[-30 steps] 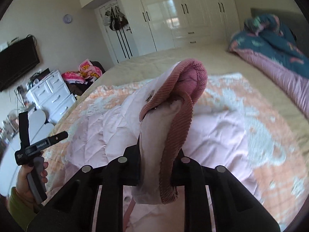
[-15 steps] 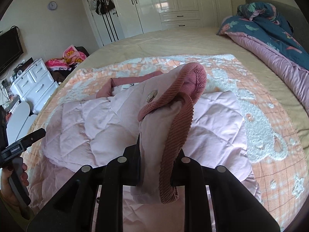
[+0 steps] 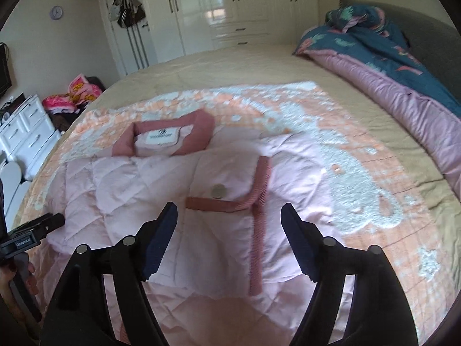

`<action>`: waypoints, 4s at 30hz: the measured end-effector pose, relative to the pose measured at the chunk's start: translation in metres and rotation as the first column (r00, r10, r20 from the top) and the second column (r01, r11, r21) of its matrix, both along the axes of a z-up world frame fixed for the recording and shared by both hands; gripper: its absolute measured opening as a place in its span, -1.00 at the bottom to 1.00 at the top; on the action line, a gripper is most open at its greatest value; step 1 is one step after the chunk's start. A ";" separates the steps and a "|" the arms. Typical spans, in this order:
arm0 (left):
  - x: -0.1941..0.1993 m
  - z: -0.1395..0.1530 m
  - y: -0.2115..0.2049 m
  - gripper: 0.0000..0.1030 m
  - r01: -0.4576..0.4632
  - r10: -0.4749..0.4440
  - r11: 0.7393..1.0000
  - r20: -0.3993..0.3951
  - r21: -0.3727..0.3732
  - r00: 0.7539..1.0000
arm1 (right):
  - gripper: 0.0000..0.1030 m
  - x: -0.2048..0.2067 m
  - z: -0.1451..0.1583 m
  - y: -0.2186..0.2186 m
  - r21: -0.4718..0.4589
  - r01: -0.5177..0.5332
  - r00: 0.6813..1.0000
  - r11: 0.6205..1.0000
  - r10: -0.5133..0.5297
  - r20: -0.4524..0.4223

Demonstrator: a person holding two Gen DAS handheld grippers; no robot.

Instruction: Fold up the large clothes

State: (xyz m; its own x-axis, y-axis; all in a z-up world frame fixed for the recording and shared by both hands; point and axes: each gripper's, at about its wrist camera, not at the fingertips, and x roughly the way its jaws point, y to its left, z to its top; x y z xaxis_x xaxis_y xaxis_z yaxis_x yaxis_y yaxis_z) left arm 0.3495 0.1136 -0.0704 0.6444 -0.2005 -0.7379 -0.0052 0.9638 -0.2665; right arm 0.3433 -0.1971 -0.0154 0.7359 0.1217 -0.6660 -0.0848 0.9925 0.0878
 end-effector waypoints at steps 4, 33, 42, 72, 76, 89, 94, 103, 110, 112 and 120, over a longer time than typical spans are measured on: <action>0.004 -0.011 0.003 0.63 -0.008 0.008 1.000 -0.030 -0.005 1.000 | 0.44 -0.001 0.006 0.018 -0.034 -0.068 0.997 0.997 0.069 0.022; -0.002 -0.006 -0.002 0.61 0.002 0.001 0.999 -0.051 0.047 0.999 | 0.61 0.030 -0.062 0.107 -0.010 -0.210 0.959 0.978 0.204 -0.195; -0.008 0.011 -0.005 0.61 0.003 -0.001 0.999 -0.028 0.049 1.000 | 0.81 0.006 -0.044 0.096 0.064 -0.198 0.965 0.978 0.206 -0.163; -0.043 0.062 -0.014 0.82 0.021 -0.022 0.998 0.023 0.051 1.000 | 0.87 -0.047 0.017 0.062 0.100 -0.149 0.986 0.984 0.155 -0.061; -0.051 0.074 -0.018 0.82 0.042 -0.044 0.998 0.060 0.043 0.997 | 0.87 -0.056 0.027 0.059 0.099 -0.146 0.988 0.984 0.151 -0.045; -0.093 0.118 -0.028 0.82 0.042 -0.046 0.999 0.149 0.028 0.988 | 0.88 -0.092 0.069 0.042 0.095 -0.148 0.989 0.984 0.148 0.012; -0.109 0.135 -0.030 0.82 0.032 -0.038 0.999 0.171 0.039 0.984 | 0.88 -0.108 0.086 0.034 0.099 -0.151 0.988 0.984 0.148 0.038; -0.139 0.155 -0.033 0.82 0.027 -0.035 0.999 0.198 0.043 0.980 | 0.92 -0.137 0.110 0.017 0.103 -0.145 0.987 0.984 0.137 0.080; -0.160 0.165 -0.039 0.82 0.026 -0.037 0.998 0.218 0.055 0.975 | 0.92 -0.159 0.124 0.010 0.109 -0.150 0.984 0.983 0.138 0.110; -0.165 0.167 -0.041 0.82 0.025 -0.037 0.998 0.219 0.059 0.975 | 0.92 -0.164 0.127 0.008 0.108 -0.153 0.983 0.982 0.141 0.116; -0.186 0.166 -0.046 0.82 0.024 -0.040 0.997 0.219 0.074 0.975 | 0.92 -0.186 0.132 0.004 0.106 -0.163 0.980 0.981 0.148 0.129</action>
State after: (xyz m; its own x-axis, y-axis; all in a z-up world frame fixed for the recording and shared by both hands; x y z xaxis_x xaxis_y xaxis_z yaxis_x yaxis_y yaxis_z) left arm 0.1635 0.0681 0.0960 0.7870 -0.1763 -0.5913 0.0771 0.9789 -0.1892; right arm 0.1577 -0.1932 0.1171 0.7758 0.3121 -0.5484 -0.2542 0.9500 0.1811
